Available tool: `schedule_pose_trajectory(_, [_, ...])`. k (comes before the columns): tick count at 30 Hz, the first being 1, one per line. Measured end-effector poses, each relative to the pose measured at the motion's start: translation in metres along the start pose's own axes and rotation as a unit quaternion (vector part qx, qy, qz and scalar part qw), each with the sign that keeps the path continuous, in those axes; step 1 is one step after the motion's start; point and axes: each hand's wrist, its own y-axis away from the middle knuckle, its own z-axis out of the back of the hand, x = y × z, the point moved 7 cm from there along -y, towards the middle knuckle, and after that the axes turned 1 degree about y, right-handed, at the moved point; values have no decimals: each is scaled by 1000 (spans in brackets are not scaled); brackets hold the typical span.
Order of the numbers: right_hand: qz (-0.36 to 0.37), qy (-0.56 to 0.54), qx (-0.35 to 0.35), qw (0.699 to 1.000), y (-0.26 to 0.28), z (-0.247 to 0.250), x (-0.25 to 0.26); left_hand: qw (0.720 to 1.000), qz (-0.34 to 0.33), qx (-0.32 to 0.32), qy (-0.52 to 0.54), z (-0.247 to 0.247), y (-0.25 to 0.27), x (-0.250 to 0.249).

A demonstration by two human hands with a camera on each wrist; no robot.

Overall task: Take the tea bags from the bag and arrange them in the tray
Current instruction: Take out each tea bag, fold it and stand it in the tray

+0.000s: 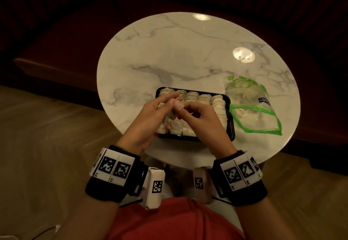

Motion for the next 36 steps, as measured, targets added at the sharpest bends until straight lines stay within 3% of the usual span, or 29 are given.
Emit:
schedule_pose_trajectory(5, [16,-80,-38,996,2,15,3,999,20,-7,45,5,1,-2])
schedule_pose_trajectory(11, [6,-161,-68,985,5,31,0,991,18,-132,-4,40,0,-3])
schedule_pose_trajectory(18, [6,-229,-20,973,6,18,5,994,-48,-26,-94,0,10,-27])
schedule_pose_trajectory(24, [-39,-316,0,948,8,18,7,990,-81,-39,-108,0,7,-25])
schedule_pose_trajectory(30, [-19,-273,26,961,10,16,8,992,-70,-66,-78,4,7,-24])
schedule_pose_trajectory(36, [-33,-287,12,957,10,20,8,990,-85,-43,-105,-1,9,-27])
